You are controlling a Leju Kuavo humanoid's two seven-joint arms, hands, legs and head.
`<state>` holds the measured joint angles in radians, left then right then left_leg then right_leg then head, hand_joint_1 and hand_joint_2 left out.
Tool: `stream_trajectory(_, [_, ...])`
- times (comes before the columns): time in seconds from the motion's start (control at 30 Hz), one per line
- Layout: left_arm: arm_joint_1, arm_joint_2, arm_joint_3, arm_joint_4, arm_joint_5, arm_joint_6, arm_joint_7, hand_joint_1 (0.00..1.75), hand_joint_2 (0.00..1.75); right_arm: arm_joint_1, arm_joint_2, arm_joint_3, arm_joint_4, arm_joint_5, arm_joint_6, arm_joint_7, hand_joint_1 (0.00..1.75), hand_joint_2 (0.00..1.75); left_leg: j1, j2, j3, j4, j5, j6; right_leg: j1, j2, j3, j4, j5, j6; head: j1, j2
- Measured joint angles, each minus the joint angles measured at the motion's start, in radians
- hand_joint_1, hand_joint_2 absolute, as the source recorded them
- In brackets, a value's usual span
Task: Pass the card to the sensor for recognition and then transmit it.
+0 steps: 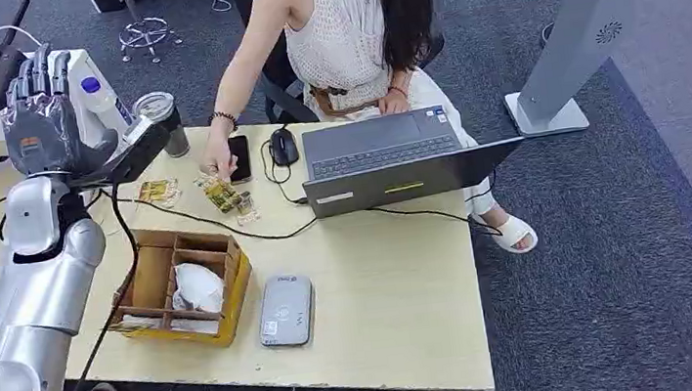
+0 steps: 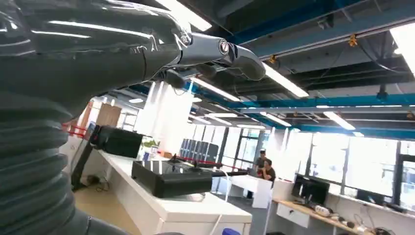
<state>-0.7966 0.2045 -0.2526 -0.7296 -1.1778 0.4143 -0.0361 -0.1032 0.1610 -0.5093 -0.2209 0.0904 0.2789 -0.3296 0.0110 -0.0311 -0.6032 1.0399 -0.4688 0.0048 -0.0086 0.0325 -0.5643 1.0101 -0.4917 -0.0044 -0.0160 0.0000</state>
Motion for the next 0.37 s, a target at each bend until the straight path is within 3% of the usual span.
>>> stream_trajectory(0.07, [0.056,0.007,0.008,-0.064,0.054,0.017,-0.050,0.00,1.75,0.001,0.000,0.000,0.000,-0.011,0.001,-0.013,0.00,1.75,0.000,0.001,0.000,0.000,-0.001,0.000,0.000,0.002,0.000,0.000,0.000,0.000,0.000,0.000])
stream_trajectory(0.13, [0.168,0.022,0.021,-0.206,0.151,0.021,-0.124,0.00,1.75,0.006,0.000,-0.003,0.000,-0.026,0.004,-0.031,0.00,1.75,-0.001,0.004,0.001,-0.001,-0.002,0.000,-0.001,0.005,0.000,0.000,-0.001,0.000,0.000,0.000])
stream_trajectory(0.27, [0.499,0.063,0.081,-0.562,0.328,0.032,-0.261,0.00,1.75,0.026,-0.001,-0.020,0.001,-0.055,0.010,-0.065,0.00,1.75,-0.001,0.013,0.003,-0.001,-0.008,-0.001,-0.001,0.013,-0.001,0.000,-0.004,-0.001,0.000,0.000])
stream_trajectory(0.37, [0.739,0.077,0.183,-0.809,0.424,0.068,-0.378,0.00,1.75,0.038,-0.003,-0.037,0.001,-0.072,0.016,-0.079,0.00,1.75,-0.001,0.015,0.004,-0.001,-0.012,0.000,-0.001,0.015,-0.001,-0.001,-0.007,0.000,-0.002,0.000])
